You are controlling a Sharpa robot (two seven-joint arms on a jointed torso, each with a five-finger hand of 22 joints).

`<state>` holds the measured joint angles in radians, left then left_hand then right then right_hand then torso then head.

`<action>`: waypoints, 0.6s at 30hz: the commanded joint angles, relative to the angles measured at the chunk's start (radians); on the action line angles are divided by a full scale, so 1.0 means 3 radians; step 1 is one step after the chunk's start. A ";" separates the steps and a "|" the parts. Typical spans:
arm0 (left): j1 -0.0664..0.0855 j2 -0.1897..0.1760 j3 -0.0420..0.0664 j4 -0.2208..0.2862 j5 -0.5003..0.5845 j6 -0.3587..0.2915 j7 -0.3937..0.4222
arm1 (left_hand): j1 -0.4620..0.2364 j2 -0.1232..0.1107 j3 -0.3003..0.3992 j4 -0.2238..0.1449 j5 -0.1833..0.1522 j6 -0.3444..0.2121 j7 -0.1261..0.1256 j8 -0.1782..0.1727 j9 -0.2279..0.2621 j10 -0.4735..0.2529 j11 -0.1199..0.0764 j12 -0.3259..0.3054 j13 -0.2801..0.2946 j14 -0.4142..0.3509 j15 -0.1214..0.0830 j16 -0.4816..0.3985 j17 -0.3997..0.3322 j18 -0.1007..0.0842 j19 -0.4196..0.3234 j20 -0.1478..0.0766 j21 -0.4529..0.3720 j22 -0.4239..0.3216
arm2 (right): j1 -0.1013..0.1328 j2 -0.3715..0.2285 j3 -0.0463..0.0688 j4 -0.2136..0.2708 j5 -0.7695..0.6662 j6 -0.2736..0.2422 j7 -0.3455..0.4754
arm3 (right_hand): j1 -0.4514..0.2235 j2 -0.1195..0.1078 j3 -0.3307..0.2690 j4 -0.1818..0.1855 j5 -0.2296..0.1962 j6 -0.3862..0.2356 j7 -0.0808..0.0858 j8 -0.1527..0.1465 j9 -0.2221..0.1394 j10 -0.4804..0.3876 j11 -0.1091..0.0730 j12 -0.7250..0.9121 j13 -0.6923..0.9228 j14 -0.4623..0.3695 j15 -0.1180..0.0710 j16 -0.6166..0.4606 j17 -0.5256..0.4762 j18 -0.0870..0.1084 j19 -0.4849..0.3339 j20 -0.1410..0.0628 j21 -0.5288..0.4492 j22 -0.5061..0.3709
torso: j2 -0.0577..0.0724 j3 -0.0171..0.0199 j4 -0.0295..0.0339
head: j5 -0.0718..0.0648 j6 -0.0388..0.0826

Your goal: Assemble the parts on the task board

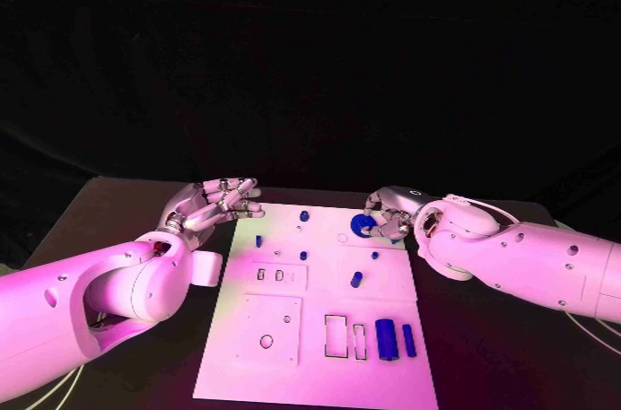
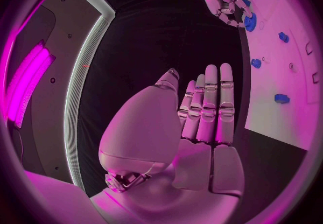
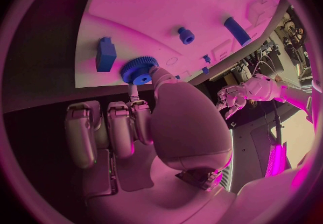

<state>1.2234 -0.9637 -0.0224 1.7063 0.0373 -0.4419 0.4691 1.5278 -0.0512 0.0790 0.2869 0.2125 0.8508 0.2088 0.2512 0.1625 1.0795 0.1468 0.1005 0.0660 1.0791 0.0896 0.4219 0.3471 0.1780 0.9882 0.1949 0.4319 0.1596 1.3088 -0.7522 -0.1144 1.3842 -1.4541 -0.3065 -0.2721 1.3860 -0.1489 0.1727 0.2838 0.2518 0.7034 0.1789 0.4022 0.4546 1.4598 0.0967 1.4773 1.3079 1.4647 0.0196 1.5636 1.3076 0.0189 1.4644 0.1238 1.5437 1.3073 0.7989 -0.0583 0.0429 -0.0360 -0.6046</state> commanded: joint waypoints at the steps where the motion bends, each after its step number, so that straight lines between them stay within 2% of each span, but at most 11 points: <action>1: 0.0005 0.0008 0.0003 0.0005 0.0005 0.0073 0.0011 | 0.0016 0.0002 0.0016 0.0003 -0.0009 0.0005 0.0016 -0.0020 -0.0005 0.0009 0.0021 -0.0015 0.0004 -0.0002 0.0014 -0.0006 0.0003 0.0015 0.0002 0.0003 0.0022 0.0001 | -0.0014 0.0016 -0.0005 -0.0027 -0.0071 0.0104 -0.0025 | 0.0016 0.0014 0.0020 -0.0005 0.0014 0.0018 0.0002 0.0020 -0.0002 0.0064 -0.0002 0.0011 0.0511 0.0348 0.0018 0.0017 0.0850 -0.0035 0.0278 0.0028 0.0021 0.0780 | 0.0000 -0.0001 -0.0002 | 0.0006 -0.0009; 8: 0.0005 0.0008 0.0003 0.0003 0.0005 0.0078 0.0006 | 0.0017 0.0002 0.0020 0.0006 -0.0009 0.0006 0.0017 -0.0023 -0.0006 0.0011 0.0021 -0.0020 0.0004 -0.0003 0.0014 -0.0008 0.0008 0.0015 0.0001 0.0003 0.0022 0.0000 | -0.0023 0.0033 -0.0007 -0.0055 -0.0072 0.0143 -0.0027 | 0.0023 0.0026 0.0034 -0.0004 0.0013 0.0038 0.0000 0.0029 -0.0003 0.0072 -0.0004 0.0021 0.0523 0.0349 0.0018 0.0019 0.0857 -0.0038 0.0285 0.0029 0.0028 0.0790 | -0.0001 -0.0001 -0.0003 | 0.0011 -0.0014; 12: 0.0005 0.0008 0.0003 0.0002 0.0005 0.0079 0.0005 | 0.0017 0.0002 0.0020 0.0006 -0.0009 0.0006 0.0017 -0.0023 -0.0006 0.0011 0.0021 -0.0020 0.0004 -0.0003 0.0014 -0.0008 0.0008 0.0015 0.0001 0.0003 0.0022 0.0000 | -0.0026 0.0033 -0.0008 -0.0057 -0.0083 0.0163 -0.0026 | 0.0064 0.0060 0.0086 -0.0014 0.0018 0.0133 -0.0015 0.0057 -0.0006 0.0089 -0.0016 0.0041 0.0545 0.0352 0.0010 0.0022 0.0870 -0.0043 0.0298 0.0025 0.0040 0.0807 | -0.0001 -0.0001 -0.0001 | 0.0016 -0.0017; 13: 0.0005 0.0007 0.0003 0.0002 0.0005 0.0079 0.0005 | 0.0017 0.0002 0.0020 0.0006 -0.0009 0.0006 0.0017 -0.0023 -0.0006 0.0011 0.0021 -0.0020 0.0004 -0.0003 0.0014 -0.0008 0.0008 0.0015 0.0001 0.0003 0.0022 0.0000 | -0.0026 0.0033 -0.0008 -0.0057 -0.0085 0.0166 -0.0026 | 0.0080 0.0067 0.0110 -0.0017 -0.0023 0.0158 -0.0021 0.0058 -0.0012 0.0091 -0.0021 0.0043 0.0548 0.0352 0.0005 0.0022 0.0870 -0.0043 0.0300 0.0022 0.0042 0.0810 | -0.0001 0.0000 -0.0001 | 0.0016 -0.0018; 14: 0.0005 0.0007 0.0003 0.0002 0.0005 0.0079 0.0004 | 0.0017 0.0002 0.0020 0.0006 -0.0009 0.0006 0.0017 -0.0023 -0.0006 0.0011 0.0021 -0.0020 0.0004 -0.0003 0.0014 -0.0008 0.0008 0.0015 0.0001 0.0003 0.0022 0.0000 | -0.0027 0.0033 -0.0008 -0.0055 -0.0090 0.0169 -0.0024 | 0.0121 0.0081 0.0194 -0.0020 -0.0158 0.0234 -0.0036 0.0059 -0.0030 0.0098 -0.0039 0.0051 0.0557 0.0351 -0.0008 0.0022 0.0868 -0.0044 0.0303 0.0010 0.0045 0.0815 | -0.0001 0.0000 -0.0002 | 0.0016 -0.0019; 18: 0.0005 0.0005 0.0003 0.0002 0.0005 0.0079 0.0003 | 0.0017 0.0002 0.0020 0.0006 -0.0009 0.0006 0.0017 -0.0023 -0.0006 0.0011 0.0021 -0.0020 0.0004 -0.0003 0.0014 -0.0008 0.0008 0.0015 0.0001 0.0003 0.0022 0.0000 | -0.0029 0.0032 -0.0008 -0.0044 -0.0104 0.0161 -0.0010 | 0.0148 0.0075 0.0294 -0.0023 -0.0131 0.0320 -0.0060 0.0047 -0.0058 0.0109 -0.0056 0.0062 0.0571 0.0352 -0.0024 0.0023 0.0873 -0.0048 0.0313 -0.0004 0.0053 0.0827 | -0.0001 0.0000 -0.0003 | 0.0017 -0.0023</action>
<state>1.2234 -0.9637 -0.0224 1.7054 0.0373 -0.4381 0.4656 1.5278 -0.0512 0.0790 0.2869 0.2125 0.8508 0.2088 0.2512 0.1617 1.0796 0.1467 0.1006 0.0661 1.0791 0.0896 0.4219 0.3486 0.1779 0.9882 0.1949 0.4319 0.1596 1.3083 -0.7423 -0.1108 1.3722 -1.4675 -0.3032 -0.2688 1.4193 -0.1291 0.2615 0.2783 0.2090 0.7955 0.1629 0.4094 0.4331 1.4669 0.0852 1.4927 1.3076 1.4653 0.0190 1.5651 1.3074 0.0211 1.4644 0.1238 1.5539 1.3080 0.7988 -0.0584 0.0422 -0.0311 -0.6104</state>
